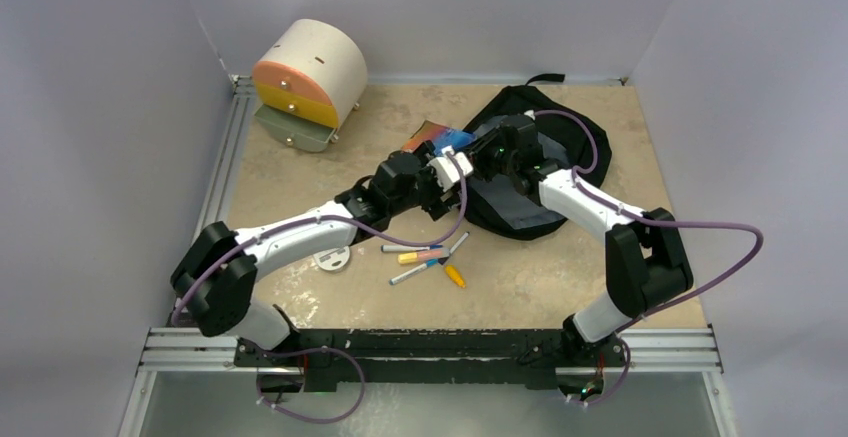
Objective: Pack the student bag
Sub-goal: Pick up the book from the center of the board.
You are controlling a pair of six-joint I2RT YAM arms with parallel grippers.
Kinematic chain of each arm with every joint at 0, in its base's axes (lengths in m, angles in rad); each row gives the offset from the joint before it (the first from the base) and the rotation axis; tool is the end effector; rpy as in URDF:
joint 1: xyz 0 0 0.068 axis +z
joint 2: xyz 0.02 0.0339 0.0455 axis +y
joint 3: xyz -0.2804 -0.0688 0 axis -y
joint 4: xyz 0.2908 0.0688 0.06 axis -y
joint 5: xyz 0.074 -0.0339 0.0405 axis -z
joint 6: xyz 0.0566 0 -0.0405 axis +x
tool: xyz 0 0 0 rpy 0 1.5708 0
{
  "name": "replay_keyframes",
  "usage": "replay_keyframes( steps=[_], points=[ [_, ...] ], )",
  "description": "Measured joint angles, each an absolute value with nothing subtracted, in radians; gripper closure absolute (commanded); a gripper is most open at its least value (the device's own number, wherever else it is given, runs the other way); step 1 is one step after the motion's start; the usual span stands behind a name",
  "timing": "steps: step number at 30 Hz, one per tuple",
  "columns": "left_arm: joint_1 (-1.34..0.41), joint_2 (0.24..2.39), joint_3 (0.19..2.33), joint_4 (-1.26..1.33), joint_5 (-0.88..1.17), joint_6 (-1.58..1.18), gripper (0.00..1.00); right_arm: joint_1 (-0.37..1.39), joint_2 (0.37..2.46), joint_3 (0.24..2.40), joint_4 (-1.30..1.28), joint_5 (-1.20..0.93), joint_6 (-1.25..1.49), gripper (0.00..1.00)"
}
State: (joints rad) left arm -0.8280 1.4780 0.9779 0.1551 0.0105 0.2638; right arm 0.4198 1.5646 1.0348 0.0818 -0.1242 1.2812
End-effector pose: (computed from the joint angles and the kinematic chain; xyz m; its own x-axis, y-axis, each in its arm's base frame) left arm 0.2707 -0.2957 0.2617 -0.0270 0.4149 -0.9094 0.7772 0.5809 0.2420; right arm 0.3778 0.1763 0.2423 -0.5983 0.7744 -0.2060 0.2345 0.4150 0.8791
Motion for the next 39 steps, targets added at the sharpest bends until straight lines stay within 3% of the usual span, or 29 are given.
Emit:
replay_keyframes(
  steps=[9, 21, 22, 24, 25, 26, 33, 39],
  points=[
    [-0.837, 1.620, 1.078, 0.125, -0.149, 0.397, 0.30, 0.420, 1.564, 1.035, 0.081, -0.127, 1.282, 1.00],
    [-0.865, 1.679, 1.101, 0.103, -0.253, 0.506, 0.64, 0.419, 1.548, 1.022, 0.088, -0.159, 1.306, 1.00],
    [-0.865, 1.679, 1.101, 0.103, -0.255, 0.509, 0.72, 0.419, 1.549, 1.022, 0.089, -0.161, 1.310, 1.00],
    [-0.866, 1.679, 1.101, 0.104, -0.260, 0.515, 1.00, 0.419, 1.549, 1.022, 0.094, -0.166, 1.318, 1.00],
    [-0.867, 1.679, 1.101, 0.107, -0.264, 0.517, 1.00, 0.418, 1.549, 1.022, 0.097, -0.167, 1.322, 1.00],
    [-0.868, 1.679, 1.101, 0.111, -0.267, 0.522, 1.00, 0.418, 1.549, 1.022, 0.105, -0.169, 1.327, 0.98],
    [-0.874, 1.667, 1.082, 0.138, -0.279, 0.526, 1.00, 0.401, 1.521, 0.973, 0.155, -0.181, 1.344, 0.51],
    [-0.865, 1.574, 1.006, 0.148, -0.296, 0.464, 1.00, 0.365, 1.405, 0.957, 0.192, -0.212, 1.331, 0.35]
  ],
)
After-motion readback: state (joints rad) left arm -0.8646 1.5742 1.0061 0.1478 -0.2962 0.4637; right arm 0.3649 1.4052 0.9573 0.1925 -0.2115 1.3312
